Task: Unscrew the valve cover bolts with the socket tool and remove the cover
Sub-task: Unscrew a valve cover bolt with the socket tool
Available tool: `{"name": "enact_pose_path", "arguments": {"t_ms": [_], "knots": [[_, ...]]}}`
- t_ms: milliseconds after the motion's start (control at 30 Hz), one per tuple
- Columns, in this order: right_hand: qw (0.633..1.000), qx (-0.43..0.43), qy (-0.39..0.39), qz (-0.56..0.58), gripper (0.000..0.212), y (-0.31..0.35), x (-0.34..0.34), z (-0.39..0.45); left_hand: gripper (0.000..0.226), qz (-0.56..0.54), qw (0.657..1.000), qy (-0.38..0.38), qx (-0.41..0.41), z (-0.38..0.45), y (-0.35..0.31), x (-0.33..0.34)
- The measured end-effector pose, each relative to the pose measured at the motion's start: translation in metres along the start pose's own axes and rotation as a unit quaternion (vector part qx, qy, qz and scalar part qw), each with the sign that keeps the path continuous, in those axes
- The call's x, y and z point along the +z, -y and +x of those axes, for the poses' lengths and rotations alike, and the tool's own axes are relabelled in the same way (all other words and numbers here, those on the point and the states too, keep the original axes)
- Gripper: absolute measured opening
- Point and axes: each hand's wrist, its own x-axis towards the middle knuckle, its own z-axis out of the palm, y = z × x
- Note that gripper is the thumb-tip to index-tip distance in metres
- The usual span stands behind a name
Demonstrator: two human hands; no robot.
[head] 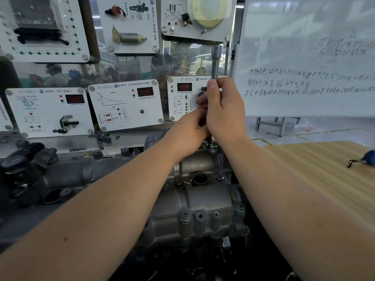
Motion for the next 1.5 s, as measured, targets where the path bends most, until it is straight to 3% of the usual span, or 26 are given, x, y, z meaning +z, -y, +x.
{"name": "enact_pose_path", "arguments": {"t_ms": [200,367,667,900,1033,1300,1500], "knots": [[1.000,0.007,0.003,0.000,0.027,0.0014,0.0021,0.0002,0.019,-0.015,1.000,0.000,0.006,-0.0015,0.0003,0.0000],[1.000,0.001,0.016,0.011,0.005,-0.0001,-0.0008,0.0002,0.015,0.007,1.000,-0.007,0.012,0.0010,0.0020,-0.0004],[1.000,0.001,0.004,-0.002,0.026,0.0012,0.0007,0.0010,0.020,0.004,1.000,0.000,0.024,0.0001,0.0021,-0.0007],[1.000,-0.003,0.002,0.006,0.007,-0.0014,0.0005,0.0012,0.017,0.007,1.000,-0.013,0.028,0.0010,0.0045,0.0005],[1.000,-0.010,-0.002,-0.009,0.024,0.0021,0.0014,0.0008,0.028,-0.010,1.000,-0.009,0.028,-0.0009,0.0027,0.0004],[1.000,0.006,0.010,0.016,0.011,-0.0020,0.0012,0.0020,0.021,-0.006,0.999,-0.010,0.033,0.0008,0.0050,-0.0001],[1.000,-0.005,0.010,-0.012,0.026,0.0014,0.0018,0.0012,0.021,-0.021,0.999,-0.004,0.026,0.0017,0.0057,0.0009]]}}
